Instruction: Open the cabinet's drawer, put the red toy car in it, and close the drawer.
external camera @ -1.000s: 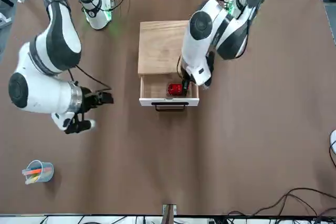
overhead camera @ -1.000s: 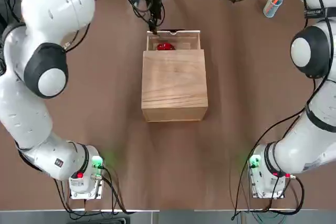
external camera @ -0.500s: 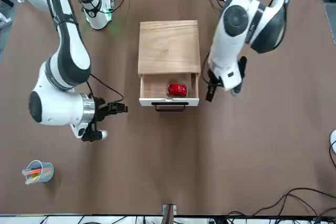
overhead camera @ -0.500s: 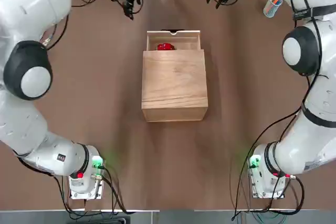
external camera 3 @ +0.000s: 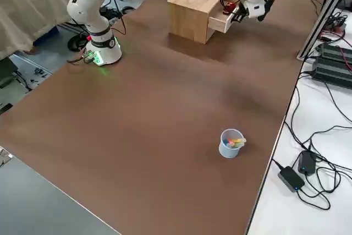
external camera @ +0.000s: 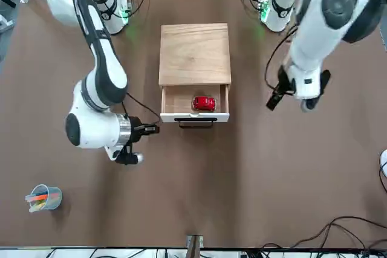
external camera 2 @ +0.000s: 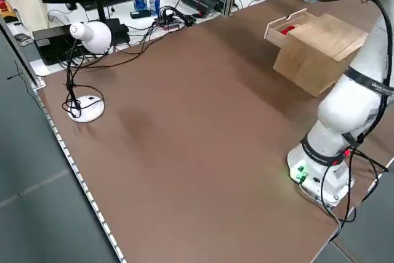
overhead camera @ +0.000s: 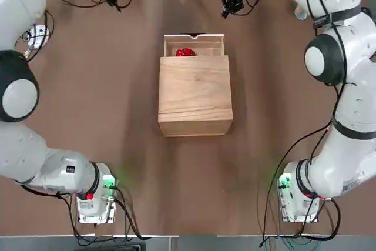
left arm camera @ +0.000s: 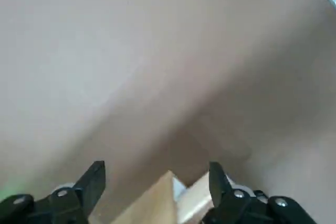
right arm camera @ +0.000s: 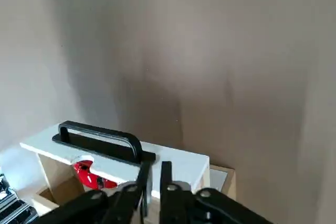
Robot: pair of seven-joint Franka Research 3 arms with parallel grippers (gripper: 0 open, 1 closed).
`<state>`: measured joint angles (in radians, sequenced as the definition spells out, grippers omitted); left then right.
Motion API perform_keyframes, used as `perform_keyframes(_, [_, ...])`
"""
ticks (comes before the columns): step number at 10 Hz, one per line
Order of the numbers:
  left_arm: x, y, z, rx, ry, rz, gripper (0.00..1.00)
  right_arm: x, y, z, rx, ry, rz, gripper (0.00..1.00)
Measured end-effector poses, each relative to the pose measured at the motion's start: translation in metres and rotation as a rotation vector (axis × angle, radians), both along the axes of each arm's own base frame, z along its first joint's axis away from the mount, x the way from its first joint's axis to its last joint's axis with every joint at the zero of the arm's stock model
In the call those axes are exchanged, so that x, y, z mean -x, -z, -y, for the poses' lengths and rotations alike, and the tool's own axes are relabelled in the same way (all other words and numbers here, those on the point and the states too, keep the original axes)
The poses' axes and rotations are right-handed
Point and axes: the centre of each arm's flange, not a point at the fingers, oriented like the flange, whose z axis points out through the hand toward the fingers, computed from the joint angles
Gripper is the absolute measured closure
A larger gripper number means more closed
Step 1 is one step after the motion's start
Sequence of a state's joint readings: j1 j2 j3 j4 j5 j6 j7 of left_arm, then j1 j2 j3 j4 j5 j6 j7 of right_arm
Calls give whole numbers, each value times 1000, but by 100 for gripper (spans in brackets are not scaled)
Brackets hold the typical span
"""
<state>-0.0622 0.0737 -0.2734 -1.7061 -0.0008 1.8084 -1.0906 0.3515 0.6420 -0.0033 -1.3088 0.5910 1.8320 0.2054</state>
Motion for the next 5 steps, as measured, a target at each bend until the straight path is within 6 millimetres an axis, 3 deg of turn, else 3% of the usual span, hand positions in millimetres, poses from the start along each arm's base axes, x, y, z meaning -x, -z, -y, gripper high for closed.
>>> perform_keyframes(1, [-2,-12,-30,5,40,8,11,2,4,-5,3,-2,-7,97])
perform_keyframes(3, [-4,-29,-81,6,159,31,8,8,12,-15,9,-17,-23,98])
perform_keyframes(5, [-7,-35,-112,-7,318,48,3,19,25,-31,18,-42,-46,98])
